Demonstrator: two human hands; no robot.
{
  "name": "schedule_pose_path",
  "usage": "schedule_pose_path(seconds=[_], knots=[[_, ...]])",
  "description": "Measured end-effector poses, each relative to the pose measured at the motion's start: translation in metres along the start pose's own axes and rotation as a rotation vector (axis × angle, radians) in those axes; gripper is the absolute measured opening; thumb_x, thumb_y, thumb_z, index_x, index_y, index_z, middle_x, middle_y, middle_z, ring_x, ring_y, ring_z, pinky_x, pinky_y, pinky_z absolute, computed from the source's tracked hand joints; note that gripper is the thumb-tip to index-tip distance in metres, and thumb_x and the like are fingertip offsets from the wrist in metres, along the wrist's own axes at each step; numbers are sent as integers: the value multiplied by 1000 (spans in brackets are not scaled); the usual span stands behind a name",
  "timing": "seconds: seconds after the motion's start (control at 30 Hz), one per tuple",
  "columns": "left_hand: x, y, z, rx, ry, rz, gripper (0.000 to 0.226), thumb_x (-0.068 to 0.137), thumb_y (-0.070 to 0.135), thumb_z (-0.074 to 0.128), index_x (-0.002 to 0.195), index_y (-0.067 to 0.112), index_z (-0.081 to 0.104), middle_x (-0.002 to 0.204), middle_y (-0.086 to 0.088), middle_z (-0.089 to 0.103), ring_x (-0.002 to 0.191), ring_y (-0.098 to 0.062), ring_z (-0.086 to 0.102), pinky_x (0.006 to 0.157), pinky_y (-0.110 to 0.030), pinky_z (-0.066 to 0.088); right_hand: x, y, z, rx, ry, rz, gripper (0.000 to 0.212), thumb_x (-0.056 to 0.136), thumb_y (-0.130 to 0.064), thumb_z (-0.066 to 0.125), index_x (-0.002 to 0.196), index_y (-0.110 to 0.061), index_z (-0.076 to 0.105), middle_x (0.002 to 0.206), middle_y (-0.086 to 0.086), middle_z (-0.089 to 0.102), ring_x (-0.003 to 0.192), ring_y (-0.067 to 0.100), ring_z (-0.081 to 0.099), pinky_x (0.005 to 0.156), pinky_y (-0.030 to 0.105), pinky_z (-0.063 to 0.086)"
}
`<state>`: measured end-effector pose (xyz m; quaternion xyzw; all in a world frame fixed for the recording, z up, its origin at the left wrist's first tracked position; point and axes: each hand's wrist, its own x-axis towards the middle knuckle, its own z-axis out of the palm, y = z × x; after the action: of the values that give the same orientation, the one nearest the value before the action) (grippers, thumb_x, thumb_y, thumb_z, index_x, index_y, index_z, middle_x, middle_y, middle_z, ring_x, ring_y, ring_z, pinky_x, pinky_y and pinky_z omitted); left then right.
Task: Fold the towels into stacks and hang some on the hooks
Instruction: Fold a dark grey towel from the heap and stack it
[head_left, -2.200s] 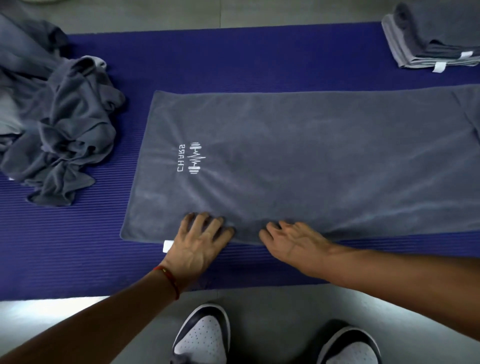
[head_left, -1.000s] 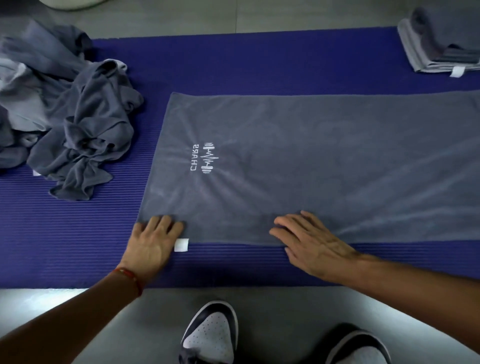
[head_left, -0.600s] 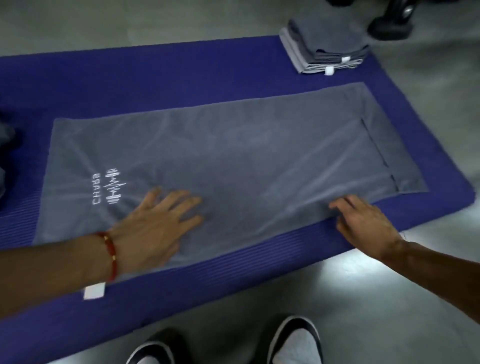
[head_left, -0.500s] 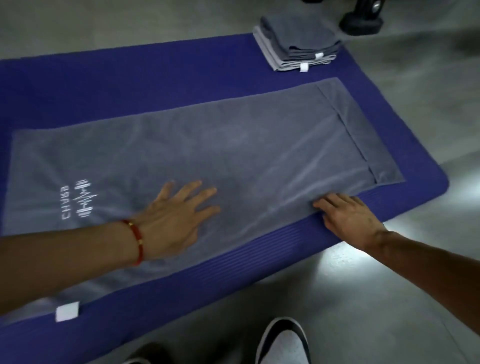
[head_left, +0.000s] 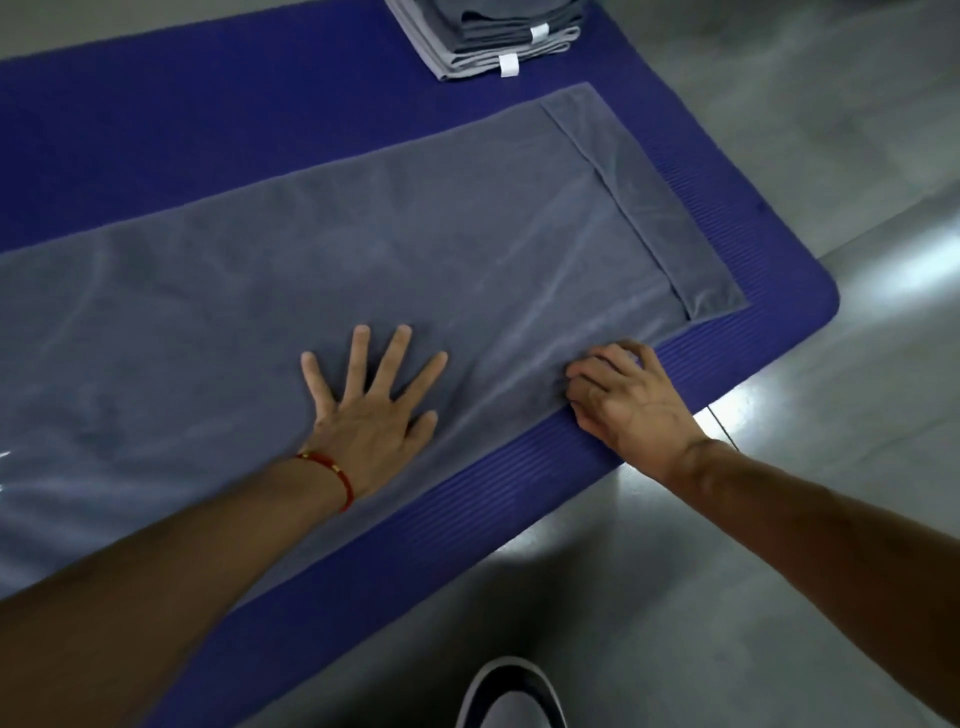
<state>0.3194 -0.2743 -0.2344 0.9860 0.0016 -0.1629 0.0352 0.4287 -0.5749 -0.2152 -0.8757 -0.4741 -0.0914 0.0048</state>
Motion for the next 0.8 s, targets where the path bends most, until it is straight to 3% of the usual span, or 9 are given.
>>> schedule_pose_path(seconds=[0.1,0.2,0.37,0.53,0.7,0.8], knots=[[-1,-3,10,68,91,15,64,100,57,5,158,39,-14,168,-2,-18,152,-41,-17,105,-85,8,6,2,1,-41,-47,-40,14,97,-21,59,94,-12,70,102,3,66,102,26,59,105,47,42],[0,-5,14,94,84,31,68,97,57,10,161,36,-1,170,-6,-4,154,-43,-4,102,-86,11,8,7,1,-39,-113,-78,16,99,-23,53,101,-13,67,105,3,63,103,24,58,108,46,40],[-1,-4,16,81,133,30,68,98,57,13,161,36,1,170,-6,-2,154,-43,-3,101,-86,11,6,27,-7,-14,-148,-193,26,100,-27,45,109,-19,69,114,-2,65,107,23,60,110,44,39],[-3,-2,16,100,159,13,67,98,57,12,161,36,-1,170,-6,-3,154,-42,-5,104,-84,9,21,32,-6,-89,-126,-314,18,99,-20,54,98,-13,70,102,3,67,94,26,62,105,45,43],[-3,-2,16,117,143,3,68,97,58,7,161,36,-4,170,-6,-6,154,-42,-8,105,-83,8,17,28,-11,-40,-66,-232,17,95,-23,52,92,-12,64,94,6,62,88,27,59,105,47,43],[-4,0,15,123,153,-6,68,97,59,6,161,36,-5,170,-6,-6,154,-41,-8,105,-83,9,0,27,-14,0,-122,-145,16,88,-29,57,90,-14,62,95,4,61,90,26,57,103,45,41]])
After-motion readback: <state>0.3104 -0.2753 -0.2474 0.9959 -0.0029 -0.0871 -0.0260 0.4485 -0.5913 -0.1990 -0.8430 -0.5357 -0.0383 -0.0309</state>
